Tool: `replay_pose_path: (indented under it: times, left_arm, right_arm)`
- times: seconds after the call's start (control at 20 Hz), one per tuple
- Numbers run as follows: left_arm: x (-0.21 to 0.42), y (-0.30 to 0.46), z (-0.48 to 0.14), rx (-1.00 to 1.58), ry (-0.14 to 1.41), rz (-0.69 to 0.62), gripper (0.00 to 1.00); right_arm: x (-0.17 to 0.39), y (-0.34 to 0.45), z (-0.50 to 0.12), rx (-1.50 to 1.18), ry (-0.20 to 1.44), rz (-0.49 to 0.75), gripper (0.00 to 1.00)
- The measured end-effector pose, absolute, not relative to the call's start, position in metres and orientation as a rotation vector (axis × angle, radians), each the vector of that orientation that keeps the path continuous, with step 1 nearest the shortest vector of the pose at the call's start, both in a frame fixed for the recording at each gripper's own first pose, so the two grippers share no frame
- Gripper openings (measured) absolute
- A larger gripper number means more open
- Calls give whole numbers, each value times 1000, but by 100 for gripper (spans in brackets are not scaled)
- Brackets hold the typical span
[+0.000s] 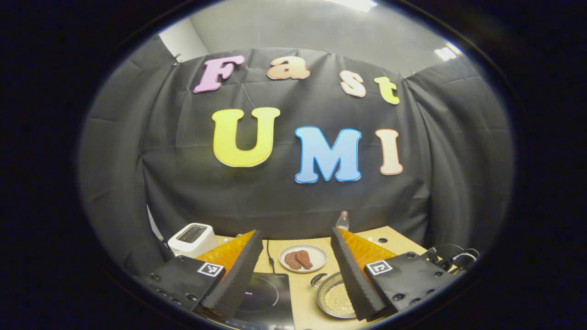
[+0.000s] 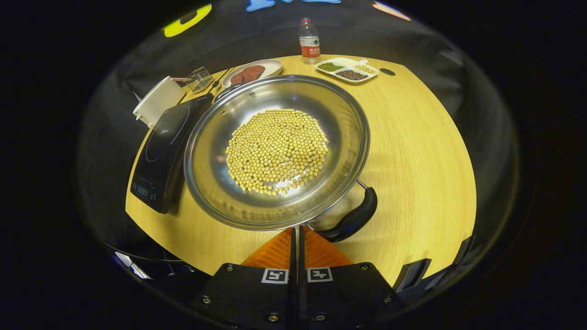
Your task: First push the handle of the pot to place it horizontally, then grasp the pot with both hands and set it on the induction cooktop.
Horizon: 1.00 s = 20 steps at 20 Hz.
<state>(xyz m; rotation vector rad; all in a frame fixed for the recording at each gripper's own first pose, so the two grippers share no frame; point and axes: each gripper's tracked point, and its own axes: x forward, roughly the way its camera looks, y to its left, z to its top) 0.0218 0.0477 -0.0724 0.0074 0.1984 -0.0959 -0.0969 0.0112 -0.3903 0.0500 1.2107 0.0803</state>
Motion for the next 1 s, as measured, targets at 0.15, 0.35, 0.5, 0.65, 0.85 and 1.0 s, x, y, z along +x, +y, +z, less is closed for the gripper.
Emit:
replay_pose_path:
  times: [0.15, 0.35, 0.5, 0.65, 0.85, 1.0]
  left_arm:
    - [23, 47, -67, 15, 192, -96, 95]
    - [20, 43, -67, 27, 192, -98, 99]
    - [19, 41, -68, 31, 194, -100, 95]
    - [19, 39, -69, 31, 196, -102, 95]
    - [19, 37, -69, 39, 198, -100, 95]
    - [17, 37, -71, 42, 203, -95, 95]
  right_arm:
    - [-91, -4, -390, 11, 1206, 64, 1]
    - [-84, -23, -390, -42, 1201, 46, 1]
    - [-78, -35, -390, -79, 1198, 37, 1]
    - [-73, -44, -390, -130, 1202, 45, 1]
    - [-62, -60, -390, -189, 1202, 44, 1]
    - [-54, -71, -392, -207, 1201, 33, 1]
